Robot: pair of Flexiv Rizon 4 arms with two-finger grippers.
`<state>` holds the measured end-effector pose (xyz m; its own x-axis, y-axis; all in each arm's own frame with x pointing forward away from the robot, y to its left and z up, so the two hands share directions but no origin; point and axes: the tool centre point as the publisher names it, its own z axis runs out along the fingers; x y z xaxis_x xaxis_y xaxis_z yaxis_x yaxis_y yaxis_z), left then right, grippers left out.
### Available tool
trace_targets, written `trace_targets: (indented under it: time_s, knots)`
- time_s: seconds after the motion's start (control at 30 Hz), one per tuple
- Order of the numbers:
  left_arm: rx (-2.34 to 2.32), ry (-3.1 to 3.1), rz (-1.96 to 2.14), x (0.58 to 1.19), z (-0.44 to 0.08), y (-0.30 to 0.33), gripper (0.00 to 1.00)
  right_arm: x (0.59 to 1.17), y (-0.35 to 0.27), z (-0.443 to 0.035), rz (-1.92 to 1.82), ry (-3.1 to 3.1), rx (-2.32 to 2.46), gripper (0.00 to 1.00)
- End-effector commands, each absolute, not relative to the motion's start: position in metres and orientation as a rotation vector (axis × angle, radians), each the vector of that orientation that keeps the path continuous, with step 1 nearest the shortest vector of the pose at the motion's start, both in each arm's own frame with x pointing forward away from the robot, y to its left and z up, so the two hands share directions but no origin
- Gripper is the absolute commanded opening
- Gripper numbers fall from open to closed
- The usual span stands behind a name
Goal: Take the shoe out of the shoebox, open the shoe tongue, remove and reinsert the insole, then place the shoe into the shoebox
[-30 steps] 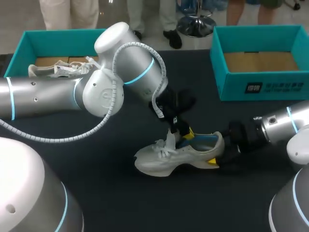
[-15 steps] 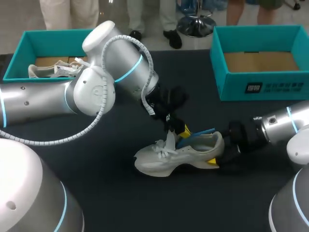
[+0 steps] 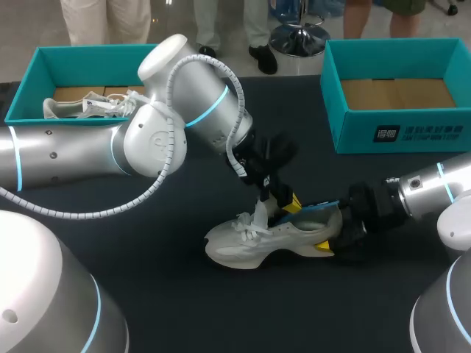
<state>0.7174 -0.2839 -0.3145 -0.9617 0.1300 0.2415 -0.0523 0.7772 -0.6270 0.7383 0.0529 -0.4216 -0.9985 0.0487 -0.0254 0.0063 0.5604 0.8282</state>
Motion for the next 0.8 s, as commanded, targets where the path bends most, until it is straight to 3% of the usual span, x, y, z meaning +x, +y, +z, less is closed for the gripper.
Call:
trace_targets:
  time_s: [0.03, 0.27, 0.33, 0.4, 0.8]
  knots:
    - [-0.060, -2.689, 0.967, 0.720, -0.320, -0.291, 0.00, 0.737, 0.054, -0.421, 1.445, 2.737, 0.049, 0.00]
    - [-0.049, -2.705, 0.953, 0.719, -0.325, -0.290, 0.00, 0.737, 0.054, -0.421, 1.445, 2.737, 0.049, 0.00]
    - [-0.047, -2.705, 0.951, 0.719, -0.327, -0.290, 0.07, 0.737, 0.054, -0.421, 1.445, 2.737, 0.049, 0.00]
    - [-0.047, -2.703, 0.949, 0.718, -0.327, -0.289, 0.22, 0.737, 0.054, -0.421, 1.445, 2.737, 0.049, 0.00]
    - [-0.081, -2.747, 0.956, 0.708, -0.328, -0.293, 0.42, 0.737, 0.054, -0.421, 1.445, 2.737, 0.049, 0.00]
